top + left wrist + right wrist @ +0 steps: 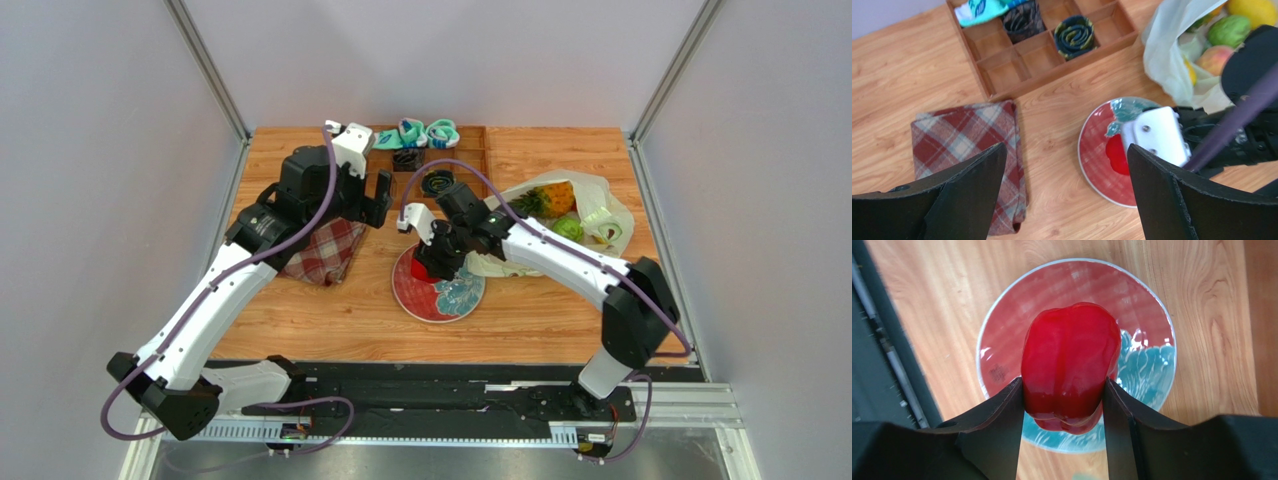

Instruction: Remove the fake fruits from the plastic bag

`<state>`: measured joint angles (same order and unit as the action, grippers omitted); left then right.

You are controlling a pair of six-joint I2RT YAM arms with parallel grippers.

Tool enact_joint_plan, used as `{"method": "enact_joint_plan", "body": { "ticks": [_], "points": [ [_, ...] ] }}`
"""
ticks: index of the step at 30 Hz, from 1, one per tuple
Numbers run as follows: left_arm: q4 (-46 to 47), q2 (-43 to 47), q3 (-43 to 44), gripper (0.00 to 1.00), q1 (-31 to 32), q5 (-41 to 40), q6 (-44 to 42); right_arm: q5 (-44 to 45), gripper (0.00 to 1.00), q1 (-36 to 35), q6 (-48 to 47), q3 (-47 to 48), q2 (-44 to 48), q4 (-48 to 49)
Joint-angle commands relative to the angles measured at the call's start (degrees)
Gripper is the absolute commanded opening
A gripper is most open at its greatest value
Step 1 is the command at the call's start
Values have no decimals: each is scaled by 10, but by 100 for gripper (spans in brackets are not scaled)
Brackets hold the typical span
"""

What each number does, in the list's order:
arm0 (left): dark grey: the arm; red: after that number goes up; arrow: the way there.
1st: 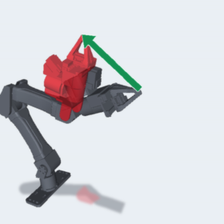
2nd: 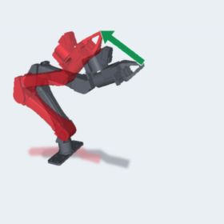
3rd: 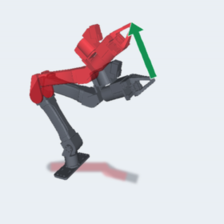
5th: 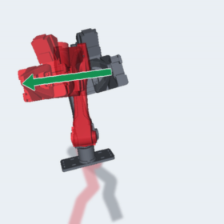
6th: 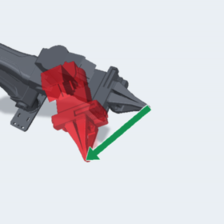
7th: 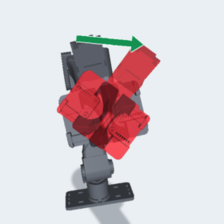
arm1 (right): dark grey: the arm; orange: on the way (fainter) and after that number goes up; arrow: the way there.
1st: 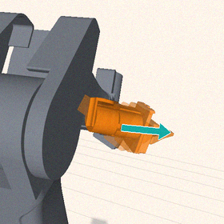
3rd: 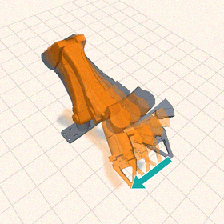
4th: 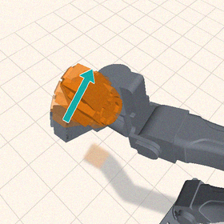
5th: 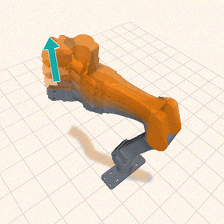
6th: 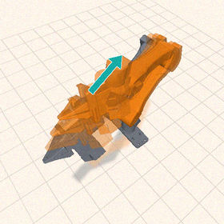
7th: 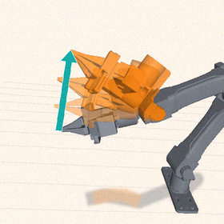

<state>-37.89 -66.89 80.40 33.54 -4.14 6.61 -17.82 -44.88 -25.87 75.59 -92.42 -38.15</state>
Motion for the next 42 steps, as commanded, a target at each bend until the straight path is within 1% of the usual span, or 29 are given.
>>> {"method": "enact_joint_plan", "body": {
  "ticks": [1, 4, 6, 7, 8, 10, 11, 12, 14, 15, 16, 18, 19, 20, 21, 22, 23, 24, 25, 26, 27, 28, 31, 33, 36, 37, 40, 42],
  "points": [
    [7, -14, -22, 99, -1, -25, -29, 38, 20, -10, 3, 58, -56, 80],
    [11, -22, -22, 99, -1, -15, -24, 87, 24, -29, 3, 60, -89, 109],
    [13, -29, -19, 99, -1, -4, -21, 84, 40, -40, 6, 56, -105, 115],
    [13, -32, -15, 99, -1, -2, -17, 78, 50, -43, 7, 55, -109, 107],
    [13, -37, -12, 99, -2, 0, -16, 68, 65, -51, 6, 57, -112, 93],
    [10, -40, -6, 99, -1, 3, -11, 19, 75, -52, 3, 61, -106, 52],
    [8, -43, -4, 99, -2, 2, -9, 9, 88, -52, 5, 61, -96, 44],
    [6, -44, -2, 99, -2, -4, -6, -2, 90, -51, 17, 65, -79, 34],
    [5, -47, -1, 99, -6, -35, 15, -18, 92, -47, 27, 97, -63, -18],
    [2, -49, 0, 99, -8, -92, 30, -26, 92, -43, 41, 107, -57, -31],
    [0, -52, 4, 99, -11, -114, 53, -24, 92, -39, 54, 115, -32, -39],
    [-5, -62, 10, 99, -21, -142, 64, -35, 91, -17, 73, 136, -7, -53],
    [-8, -68, 19, 99, -23, -144, 74, -34, 90, -8, 86, 145, 6, -62],
    [-10, -77, 22, 99, -27, -141, 78, -27, 87, 8, 89, 152, 28, -67],
    [-11, -84, 26, 99, -27, -121, 81, -11, 85, 17, 90, 159, 36, -71],
    [-12, -95, 29, 99, -27, -107, 82, -6, 80, 41, 83, 159, 45, -82],
    [-16, -102, 32, 98, -28, -80, 84, 2, 68, 54, 75, 157, 59, -86],
    [-17, -108, 33, 98, -28, -67, 86, 36, 62, 66, 70, 139, 65, -89],
    [-17, -118, 34, 97, -28, -56, 91, 52, 59, 100, 65, 129, 70, -89],
    [-17, -122, 34, 96, -28, -37, 93, 52, 54, 121, 61, 118, 74, -90],
    [-17, -125, 33, 96, -28, -27, 95, 56, 52, 138, 57, 106, 73, -91],
    [-15, -128, 32, 95, -28, -20, 93, 63, 48, 167, 45, 91, 68, -103],
    [-8, -128, 27, 95, -28, -10, 87, 79, 44, 199, 28, 67, 37, -117],
    [-4, -127, 22, 95, -28, -15, 79, 103, 44, 206, 22, 56, 4, -111],
    [-3, -126, 15, 95, -28, -24, 71, 108, 49, 215, 17, 51, -44, -86],
    [-2, -123, 9, 95, -28, -24, 68, 112, 56, 216, 15, 52, -56, -73],
    [0, -113, -2, 95, -28, -28, 57, 147, 72, 219, 20, 80, -110, -61],
    [4, -109, -8, 96, -28, -28, 50, 158, 75, 225, 21, 104, -137, -59]
  ]
}}
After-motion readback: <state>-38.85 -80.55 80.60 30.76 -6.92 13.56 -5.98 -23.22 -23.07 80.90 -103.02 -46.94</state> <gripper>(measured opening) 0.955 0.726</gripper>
